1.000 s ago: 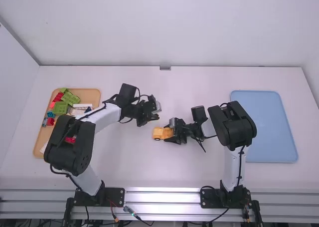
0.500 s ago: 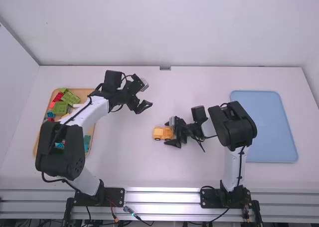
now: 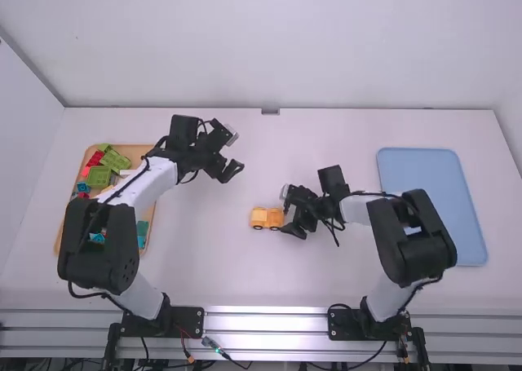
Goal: Assemble lego blocks to make yellow taxi
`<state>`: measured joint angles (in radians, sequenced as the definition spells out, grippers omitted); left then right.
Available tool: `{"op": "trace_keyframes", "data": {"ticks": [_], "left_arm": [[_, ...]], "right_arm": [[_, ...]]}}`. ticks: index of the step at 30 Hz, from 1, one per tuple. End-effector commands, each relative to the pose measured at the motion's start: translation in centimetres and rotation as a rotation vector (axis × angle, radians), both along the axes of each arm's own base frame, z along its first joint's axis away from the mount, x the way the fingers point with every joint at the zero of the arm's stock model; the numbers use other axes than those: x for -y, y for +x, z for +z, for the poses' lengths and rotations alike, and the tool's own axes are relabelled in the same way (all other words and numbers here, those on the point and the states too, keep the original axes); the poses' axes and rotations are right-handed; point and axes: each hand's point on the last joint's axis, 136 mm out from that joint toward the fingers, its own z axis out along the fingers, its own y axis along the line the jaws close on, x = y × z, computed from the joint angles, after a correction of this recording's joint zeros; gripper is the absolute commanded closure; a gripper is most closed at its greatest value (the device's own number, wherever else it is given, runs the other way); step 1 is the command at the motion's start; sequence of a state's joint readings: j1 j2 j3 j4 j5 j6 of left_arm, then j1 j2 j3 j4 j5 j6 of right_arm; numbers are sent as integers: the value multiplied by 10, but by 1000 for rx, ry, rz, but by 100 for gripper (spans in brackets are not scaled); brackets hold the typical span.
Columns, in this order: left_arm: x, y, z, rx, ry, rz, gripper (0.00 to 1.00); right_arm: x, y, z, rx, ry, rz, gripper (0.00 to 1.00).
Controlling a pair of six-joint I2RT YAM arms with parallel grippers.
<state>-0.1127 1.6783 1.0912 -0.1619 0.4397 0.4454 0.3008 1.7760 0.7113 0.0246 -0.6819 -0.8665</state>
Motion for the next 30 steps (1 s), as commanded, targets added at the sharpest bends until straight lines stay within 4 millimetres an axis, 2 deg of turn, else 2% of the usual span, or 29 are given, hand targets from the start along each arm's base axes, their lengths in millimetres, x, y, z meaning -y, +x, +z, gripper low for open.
{"op": "trace_keyframes", "data": {"ticks": [1,4,7,8,9,11,12,13,16,19,21,22,23,26,29,30], "left_arm": [[-11,4,0,-34,-3,109,1],[-12,-4,-7,-116,-31,161,1],[-37,3,-12,-95,60,261,1],[-62,11,-12,-112,59,459,1],[-76,14,-11,-119,51,574,1],[-119,15,-8,-129,51,855,1],[-121,15,-8,-131,53,863,1],[-133,11,-7,-163,68,876,1],[-143,4,-3,-224,57,838,1],[-178,0,6,-261,45,932,1],[-214,-4,10,-284,50,1025,1],[-214,-4,10,-284,50,1025,1],[-232,-10,11,-310,45,1040,1],[-248,-20,9,-371,35,988,1],[-280,-37,-3,-446,50,1069,1],[-285,-39,-5,-456,50,1081,1]], "right_arm": [[18,12,7,77,-118,-63,1],[27,19,21,100,-157,-141,1],[32,27,34,125,-167,-209,1],[34,29,39,142,-169,-218,1],[34,30,42,149,-167,-219,1],[33,30,50,168,-154,-219,1],[33,30,51,170,-153,-219,1],[32,31,54,180,-149,-219,1],[33,32,56,189,-151,-220,1],[33,34,57,197,-150,-222,1],[33,34,57,201,-148,-222,1],[33,34,57,201,-148,-222,1],[33,34,58,202,-148,-223,1],[32,35,58,204,-147,-223,1],[32,35,58,207,-145,-223,1],[32,35,58,207,-145,-223,1]]}}
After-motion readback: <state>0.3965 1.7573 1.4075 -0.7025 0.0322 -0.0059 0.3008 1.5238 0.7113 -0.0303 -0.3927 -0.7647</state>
